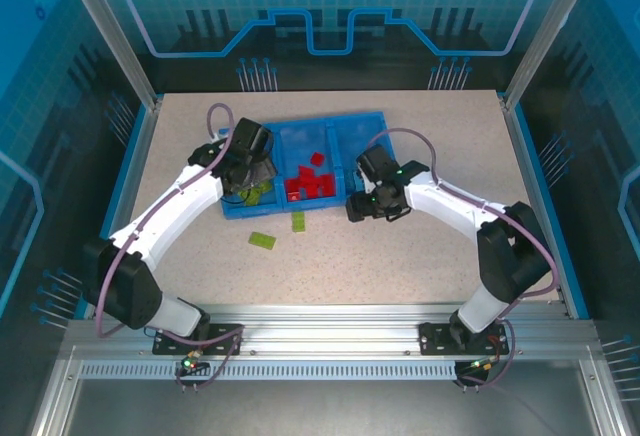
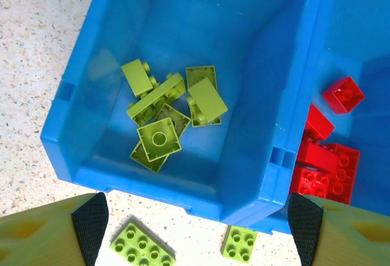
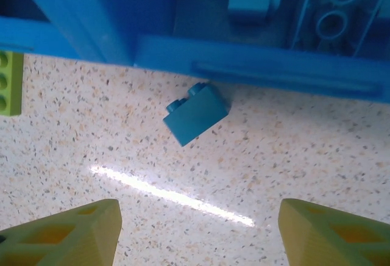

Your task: Sort the legos into containers by color

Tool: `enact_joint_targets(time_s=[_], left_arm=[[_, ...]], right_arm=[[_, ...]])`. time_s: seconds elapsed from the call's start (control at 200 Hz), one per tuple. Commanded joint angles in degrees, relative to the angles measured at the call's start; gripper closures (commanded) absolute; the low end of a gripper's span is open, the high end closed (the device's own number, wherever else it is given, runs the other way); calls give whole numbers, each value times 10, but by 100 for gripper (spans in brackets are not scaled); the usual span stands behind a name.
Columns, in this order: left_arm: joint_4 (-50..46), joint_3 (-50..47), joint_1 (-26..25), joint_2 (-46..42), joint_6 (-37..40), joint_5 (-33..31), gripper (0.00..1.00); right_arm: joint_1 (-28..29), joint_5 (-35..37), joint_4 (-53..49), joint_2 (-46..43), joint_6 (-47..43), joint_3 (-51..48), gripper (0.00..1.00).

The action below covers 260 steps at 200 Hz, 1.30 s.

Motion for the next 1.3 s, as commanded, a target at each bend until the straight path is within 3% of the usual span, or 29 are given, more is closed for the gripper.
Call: enact_joint_targets(time_s=[0.0,0.23,0.405,0.52,0.74,0.97,1.296], left_arm=[[10,-14,6,3,19,32,15],[13,-132,3,-45,45,59,11],[48,-213,-8,-69,108,101,7],[83,-237,-24,-55,168,126,2],[116,-235,-51,9,247,129,1],[127,-225,-51,43,245,134,1],[121,-236,-51,32,212,138,1]], right_arm=[[19,12,20,-6,49,-14,24],[35,19,38,9,87,-13,22],[35,25,38,26,105,-3,21],[35,21,46,36,117,0,21],[35,32,46,57,135,18,21],[44,38,40,77,174,47,22],[45,78,4,131,191,74,33]])
